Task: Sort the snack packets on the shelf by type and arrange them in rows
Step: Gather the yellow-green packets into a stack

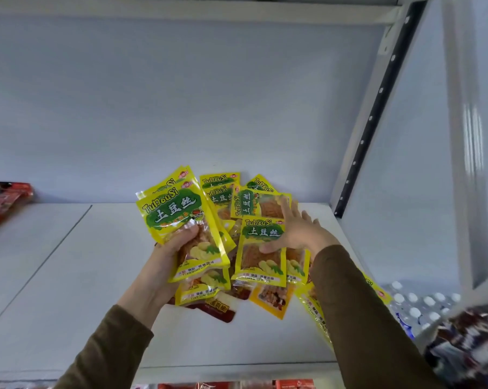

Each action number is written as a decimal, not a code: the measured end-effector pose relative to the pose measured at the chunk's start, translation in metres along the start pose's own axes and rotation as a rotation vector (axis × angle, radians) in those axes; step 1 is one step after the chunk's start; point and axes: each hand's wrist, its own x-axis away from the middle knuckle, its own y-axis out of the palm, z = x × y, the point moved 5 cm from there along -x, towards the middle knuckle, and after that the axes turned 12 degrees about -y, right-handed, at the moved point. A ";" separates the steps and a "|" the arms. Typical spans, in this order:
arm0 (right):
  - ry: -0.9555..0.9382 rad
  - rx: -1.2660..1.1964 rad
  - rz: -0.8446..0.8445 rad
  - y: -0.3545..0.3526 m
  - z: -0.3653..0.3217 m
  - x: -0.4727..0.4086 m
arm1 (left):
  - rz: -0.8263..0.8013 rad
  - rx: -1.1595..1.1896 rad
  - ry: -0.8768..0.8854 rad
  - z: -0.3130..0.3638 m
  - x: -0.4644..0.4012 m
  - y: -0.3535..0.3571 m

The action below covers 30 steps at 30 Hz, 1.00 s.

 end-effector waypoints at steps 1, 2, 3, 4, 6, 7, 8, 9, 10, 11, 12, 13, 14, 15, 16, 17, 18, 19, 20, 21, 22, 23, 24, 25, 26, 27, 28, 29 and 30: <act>0.010 0.013 0.008 0.002 0.003 -0.006 | 0.008 0.003 -0.009 -0.001 0.000 0.000; 0.018 0.024 0.037 0.001 0.004 -0.011 | 0.009 0.004 -0.016 -0.003 0.001 0.001; 0.021 0.032 0.076 -0.001 0.004 -0.016 | 0.005 0.006 -0.018 -0.003 0.001 0.002; 0.019 0.034 0.118 -0.003 0.003 -0.021 | 0.001 0.006 -0.016 -0.004 0.002 0.003; 0.004 0.014 0.204 -0.008 0.001 -0.028 | 0.002 -0.002 -0.012 -0.003 0.003 0.003; -0.003 0.003 0.241 -0.009 0.001 -0.031 | 0.001 -0.003 -0.014 -0.003 0.003 0.003; -0.004 -0.008 0.275 -0.010 0.001 -0.034 | 0.002 0.002 -0.019 -0.003 0.003 0.003; -0.001 -0.024 0.306 -0.011 0.001 -0.037 | 0.005 0.006 -0.025 -0.003 0.004 0.003; 0.008 -0.038 0.334 -0.012 0.002 -0.041 | 0.010 0.006 -0.029 -0.003 0.004 0.003; 0.019 -0.045 0.357 -0.013 0.002 -0.044 | 0.017 0.005 -0.032 -0.003 0.005 0.002; 0.028 -0.045 0.371 -0.015 0.001 -0.047 | 0.024 0.006 -0.033 -0.003 0.005 0.001; 0.036 -0.043 0.374 -0.016 0.001 -0.050 | 0.032 0.007 -0.032 -0.003 0.006 0.000; 0.042 -0.042 0.368 -0.018 0.001 -0.053 | 0.041 0.007 -0.032 -0.003 0.007 -0.001; 0.049 -0.044 0.360 -0.019 0.002 -0.056 | 0.050 0.005 -0.032 -0.003 0.007 -0.002; 0.056 -0.043 0.355 -0.022 0.003 -0.059 | 0.056 0.002 -0.031 -0.003 0.007 -0.003; 0.066 -0.035 0.348 -0.024 0.005 -0.061 | 0.060 -0.002 -0.031 -0.004 0.007 -0.004; 0.076 -0.019 0.335 -0.026 0.006 -0.064 | 0.064 -0.005 -0.032 -0.005 0.007 -0.005; 0.083 0.003 0.316 -0.028 0.007 -0.065 | 0.069 -0.003 -0.036 -0.005 0.006 -0.006; 0.086 0.023 0.294 -0.029 0.007 -0.067 | 0.074 0.001 -0.040 -0.006 0.006 -0.006; 0.086 0.034 0.275 -0.031 0.008 -0.068 | 0.078 0.007 -0.042 -0.007 0.006 -0.006; 0.086 0.033 0.265 -0.032 0.008 -0.070 | 0.081 0.011 -0.043 -0.007 0.005 -0.007; 0.087 0.020 0.262 -0.033 0.009 -0.071 | 0.085 0.014 -0.046 -0.008 0.004 -0.007; 0.089 0.003 0.260 -0.034 0.010 -0.072 | 0.089 0.014 -0.048 -0.008 0.004 -0.007; 0.094 -0.011 0.255 -0.034 0.011 -0.073 | 0.089 0.014 -0.049 -0.008 0.003 -0.007; 0.098 -0.022 0.248 -0.034 0.012 -0.073 | 0.087 0.016 -0.049 -0.009 0.002 -0.007; 0.101 -0.040 0.244 -0.033 0.012 -0.074 | 0.086 0.019 -0.051 -0.009 0.001 -0.007; 0.102 -0.075 0.248 -0.032 0.012 -0.074 | 0.085 0.022 -0.052 -0.010 0.001 -0.007; 0.100 -0.120 0.261 -0.031 0.013 -0.074 | 0.085 0.024 -0.054 -0.011 0.000 -0.006; 0.095 -0.168 0.282 -0.031 0.013 -0.074 | 0.082 0.023 -0.058 -0.011 -0.001 -0.006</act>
